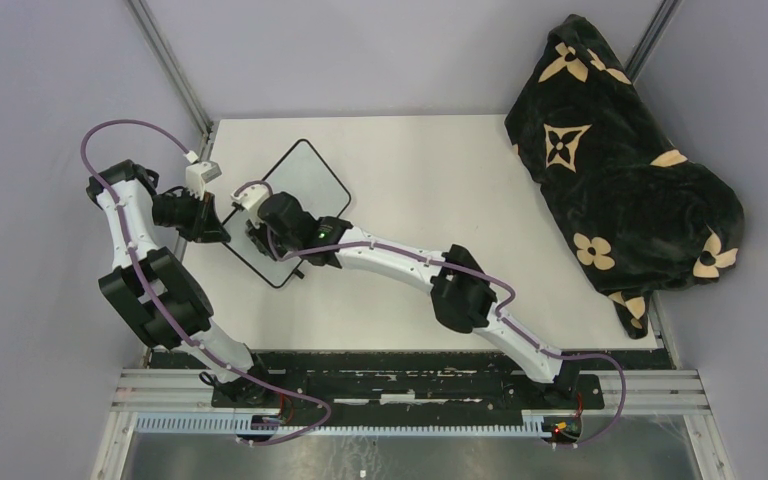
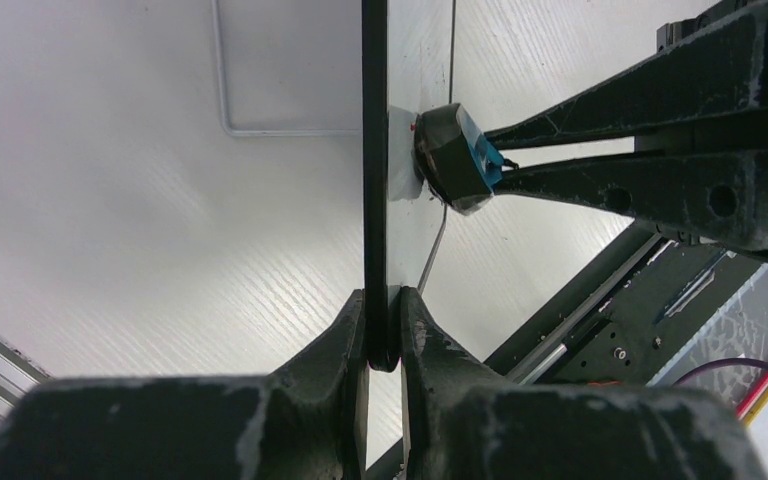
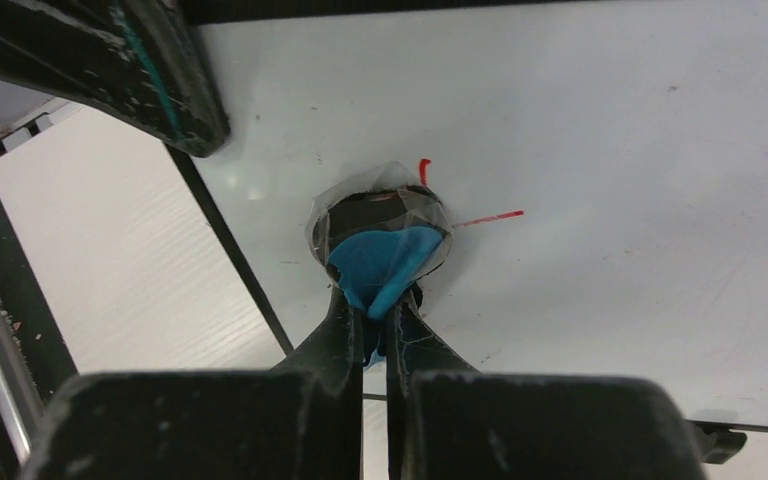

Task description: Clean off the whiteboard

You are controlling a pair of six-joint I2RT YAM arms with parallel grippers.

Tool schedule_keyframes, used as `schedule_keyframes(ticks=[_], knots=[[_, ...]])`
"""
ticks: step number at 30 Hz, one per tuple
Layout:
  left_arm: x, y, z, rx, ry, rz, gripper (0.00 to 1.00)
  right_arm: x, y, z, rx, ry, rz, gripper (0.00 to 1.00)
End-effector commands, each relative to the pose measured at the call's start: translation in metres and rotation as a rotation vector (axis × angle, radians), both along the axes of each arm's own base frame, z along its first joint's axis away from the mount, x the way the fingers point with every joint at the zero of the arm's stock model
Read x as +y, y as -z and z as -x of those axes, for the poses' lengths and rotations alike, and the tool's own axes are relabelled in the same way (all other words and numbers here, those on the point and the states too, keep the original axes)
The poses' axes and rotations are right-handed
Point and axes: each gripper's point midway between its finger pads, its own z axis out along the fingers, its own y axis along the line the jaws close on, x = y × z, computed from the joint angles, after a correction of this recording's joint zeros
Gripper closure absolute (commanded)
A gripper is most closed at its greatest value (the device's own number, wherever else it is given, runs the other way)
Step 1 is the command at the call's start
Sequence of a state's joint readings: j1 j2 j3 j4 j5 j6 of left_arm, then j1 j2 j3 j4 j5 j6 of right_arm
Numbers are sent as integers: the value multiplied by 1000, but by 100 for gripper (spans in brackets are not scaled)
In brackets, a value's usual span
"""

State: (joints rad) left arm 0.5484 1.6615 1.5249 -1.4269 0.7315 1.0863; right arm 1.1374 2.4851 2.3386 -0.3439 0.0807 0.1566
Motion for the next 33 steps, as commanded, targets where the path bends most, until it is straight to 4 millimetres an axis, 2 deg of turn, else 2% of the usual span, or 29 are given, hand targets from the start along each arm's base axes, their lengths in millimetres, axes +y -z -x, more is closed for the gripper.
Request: schedule_keyframes(ticks=[1, 5, 8, 17, 23, 24, 28, 31, 33], knots=[[-7, 7, 11, 51, 44, -14, 97, 29, -45, 29, -20, -90, -145, 99], [-8, 7, 12, 50, 45, -14, 97, 28, -40, 28, -27, -83, -131, 99], [-8, 7, 13, 52, 47, -19, 97, 24, -37, 19, -53, -57, -111, 99], [-6, 7, 16, 51, 52, -37, 97, -8, -31, -41, -72, 61, -76, 99], [-6, 7, 15, 50, 54, -43, 97, -41, -21, -86, -96, 150, -20, 99], [-6, 7, 16, 52, 54, -42, 97, -51, -22, -98, -101, 178, -13, 99], [-6, 8, 16, 55, 53, -37, 97, -76, -33, -127, -131, 236, 0, 99], [-7, 8, 16, 53, 53, -33, 97, -86, -43, -139, -154, 254, -2, 99], [-7, 7, 15, 51, 53, -32, 97, -85, -48, -139, -151, 247, -18, 99]])
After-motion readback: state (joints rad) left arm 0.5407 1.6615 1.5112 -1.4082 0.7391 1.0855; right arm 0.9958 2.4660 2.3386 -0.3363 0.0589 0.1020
